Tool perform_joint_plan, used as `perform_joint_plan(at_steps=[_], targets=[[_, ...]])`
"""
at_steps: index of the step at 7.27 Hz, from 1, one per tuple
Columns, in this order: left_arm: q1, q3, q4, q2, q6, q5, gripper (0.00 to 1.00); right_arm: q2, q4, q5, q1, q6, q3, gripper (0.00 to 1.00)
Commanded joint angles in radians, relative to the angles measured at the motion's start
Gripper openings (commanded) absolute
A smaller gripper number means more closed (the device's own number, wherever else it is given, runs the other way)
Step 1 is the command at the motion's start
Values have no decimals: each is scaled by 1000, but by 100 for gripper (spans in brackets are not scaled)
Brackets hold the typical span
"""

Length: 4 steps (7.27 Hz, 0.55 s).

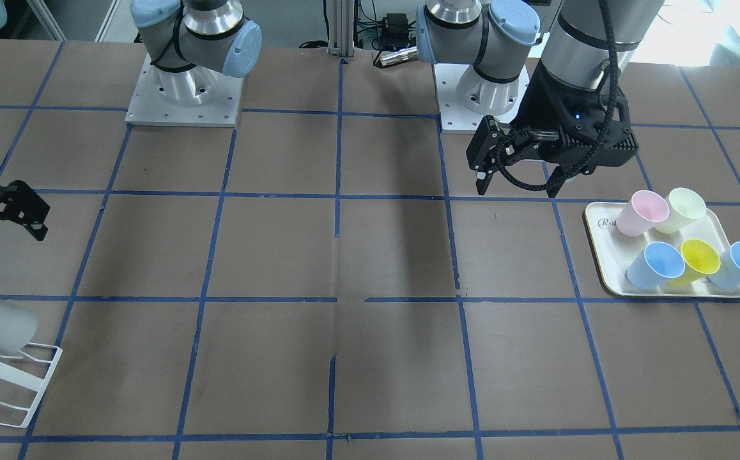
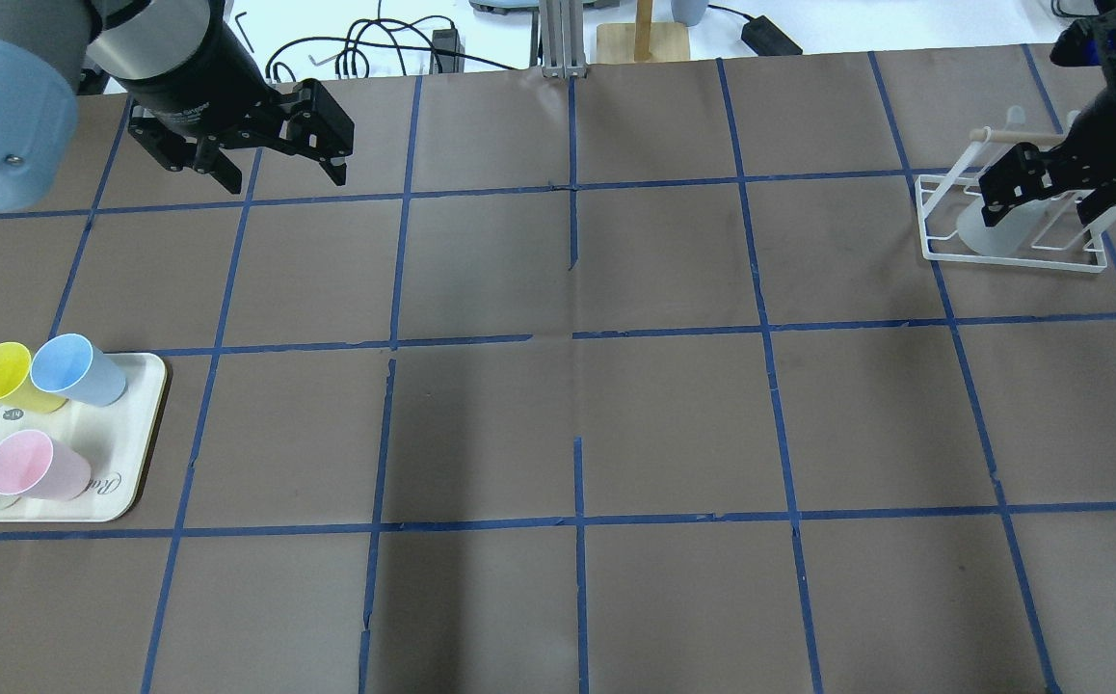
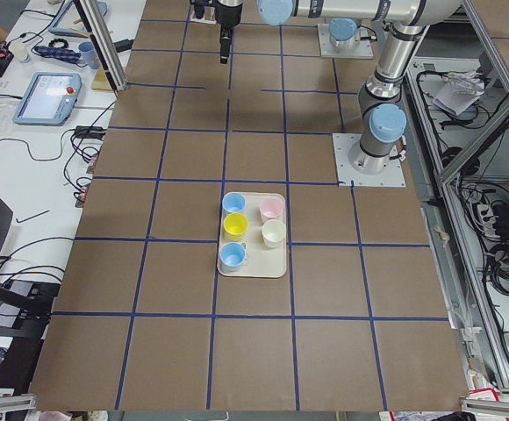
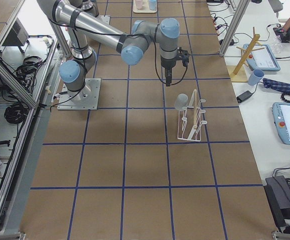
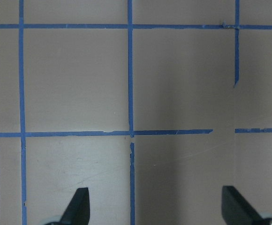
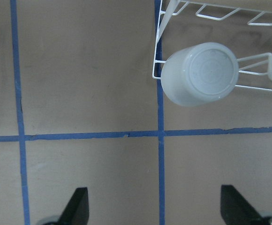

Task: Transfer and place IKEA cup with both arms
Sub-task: 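Close the right gripper on the white cup inside the rack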

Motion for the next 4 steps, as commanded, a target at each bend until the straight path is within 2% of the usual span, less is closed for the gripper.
perform_joint_plan(at_steps=[1, 2, 4], targets=[[-1, -2, 1, -1, 0, 0, 100, 103, -29, -6, -21, -51, -81, 100], [-1, -2, 1, -1, 0, 0, 100, 171, -9, -12, -22, -48, -145, 100], [1, -3, 3, 1, 0, 0, 100, 203, -3, 1, -19, -42, -159, 100]])
